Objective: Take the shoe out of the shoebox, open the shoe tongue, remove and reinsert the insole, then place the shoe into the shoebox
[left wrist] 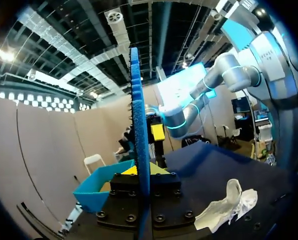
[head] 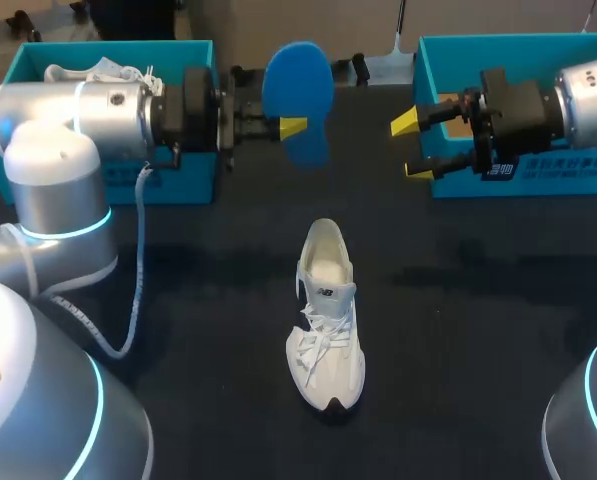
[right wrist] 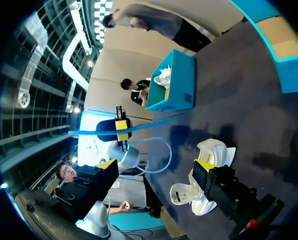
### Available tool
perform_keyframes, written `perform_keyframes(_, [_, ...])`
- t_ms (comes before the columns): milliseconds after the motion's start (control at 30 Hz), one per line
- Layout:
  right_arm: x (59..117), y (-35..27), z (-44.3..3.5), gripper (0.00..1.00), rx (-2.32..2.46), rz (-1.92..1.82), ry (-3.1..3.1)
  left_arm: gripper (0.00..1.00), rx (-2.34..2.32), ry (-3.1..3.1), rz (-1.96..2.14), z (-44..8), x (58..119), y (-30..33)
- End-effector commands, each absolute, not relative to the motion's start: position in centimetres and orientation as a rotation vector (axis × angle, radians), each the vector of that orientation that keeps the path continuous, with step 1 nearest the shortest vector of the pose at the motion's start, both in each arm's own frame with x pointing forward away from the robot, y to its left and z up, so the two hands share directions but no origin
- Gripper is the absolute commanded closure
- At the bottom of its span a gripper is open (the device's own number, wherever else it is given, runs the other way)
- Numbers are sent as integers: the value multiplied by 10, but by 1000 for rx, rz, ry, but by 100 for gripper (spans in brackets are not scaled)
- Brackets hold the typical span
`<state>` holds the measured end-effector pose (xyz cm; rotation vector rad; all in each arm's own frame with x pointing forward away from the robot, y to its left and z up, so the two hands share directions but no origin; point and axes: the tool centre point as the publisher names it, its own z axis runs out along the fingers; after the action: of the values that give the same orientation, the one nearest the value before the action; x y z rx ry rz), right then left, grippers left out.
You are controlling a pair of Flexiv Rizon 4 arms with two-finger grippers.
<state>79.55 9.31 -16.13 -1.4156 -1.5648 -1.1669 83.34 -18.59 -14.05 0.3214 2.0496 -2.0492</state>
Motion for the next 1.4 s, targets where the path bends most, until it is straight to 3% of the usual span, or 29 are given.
perform_keyframes(33, [795, 94, -162, 0, -1418, -1168, -1565, 100, 566, 1824, -1839, -142, 829, -186])
perform_keyframes(267, [795, 94, -162, 0, -1418, -1168, -1565, 100, 590, 1791, -1846, -143, 831, -185])
perform_keyframes(867, [795, 94, -162, 0, -1418, -1168, -1565, 100, 1124, 1396, -1292, -159, 850, -175])
perform_keyframes(1400, [795, 94, -162, 0, -1418, -1168, -1565, 100, 1115, 1362, -1224, -180, 854, -176])
